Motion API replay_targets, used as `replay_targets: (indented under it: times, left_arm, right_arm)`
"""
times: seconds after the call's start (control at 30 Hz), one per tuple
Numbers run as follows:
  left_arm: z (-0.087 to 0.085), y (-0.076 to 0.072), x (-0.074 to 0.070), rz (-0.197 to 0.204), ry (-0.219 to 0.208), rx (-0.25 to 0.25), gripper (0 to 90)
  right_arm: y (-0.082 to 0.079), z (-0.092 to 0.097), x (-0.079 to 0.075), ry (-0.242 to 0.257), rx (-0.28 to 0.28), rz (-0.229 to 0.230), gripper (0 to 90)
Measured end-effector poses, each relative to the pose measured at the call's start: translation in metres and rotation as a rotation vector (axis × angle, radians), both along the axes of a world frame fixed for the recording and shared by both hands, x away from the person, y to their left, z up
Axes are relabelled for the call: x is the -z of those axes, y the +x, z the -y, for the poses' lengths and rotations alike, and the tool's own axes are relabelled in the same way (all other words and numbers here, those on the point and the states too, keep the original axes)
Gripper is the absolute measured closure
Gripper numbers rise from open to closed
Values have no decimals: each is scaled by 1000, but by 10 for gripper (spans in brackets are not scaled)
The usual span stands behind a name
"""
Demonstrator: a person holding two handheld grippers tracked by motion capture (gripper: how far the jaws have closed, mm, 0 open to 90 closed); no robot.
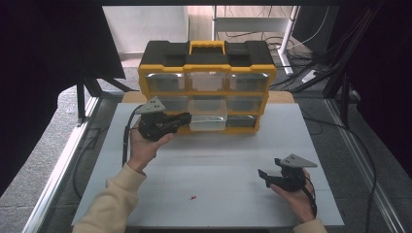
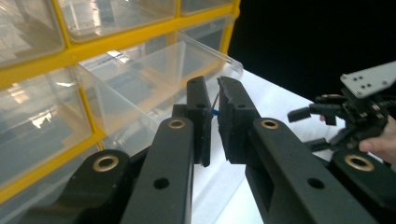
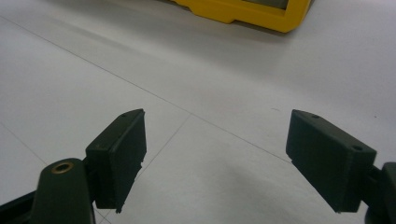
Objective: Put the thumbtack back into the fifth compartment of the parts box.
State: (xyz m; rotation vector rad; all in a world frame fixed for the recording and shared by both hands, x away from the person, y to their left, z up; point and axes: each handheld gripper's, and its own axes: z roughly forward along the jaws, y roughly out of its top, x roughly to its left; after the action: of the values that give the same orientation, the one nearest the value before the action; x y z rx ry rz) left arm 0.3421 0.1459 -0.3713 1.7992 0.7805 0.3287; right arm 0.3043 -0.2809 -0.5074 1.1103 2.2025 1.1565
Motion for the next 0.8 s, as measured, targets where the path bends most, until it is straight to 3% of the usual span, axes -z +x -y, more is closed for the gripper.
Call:
replay_targets:
  times: [0.6, 0.8]
  left_arm:
    - [8, 30, -7, -13, -13, -51, 823]
    - [19, 41, -7, -22, 9, -56, 823]
  right_arm:
    - [0, 0, 0, 3, 1, -4, 207]
    - [0, 0, 1, 4, -1, -5, 207]
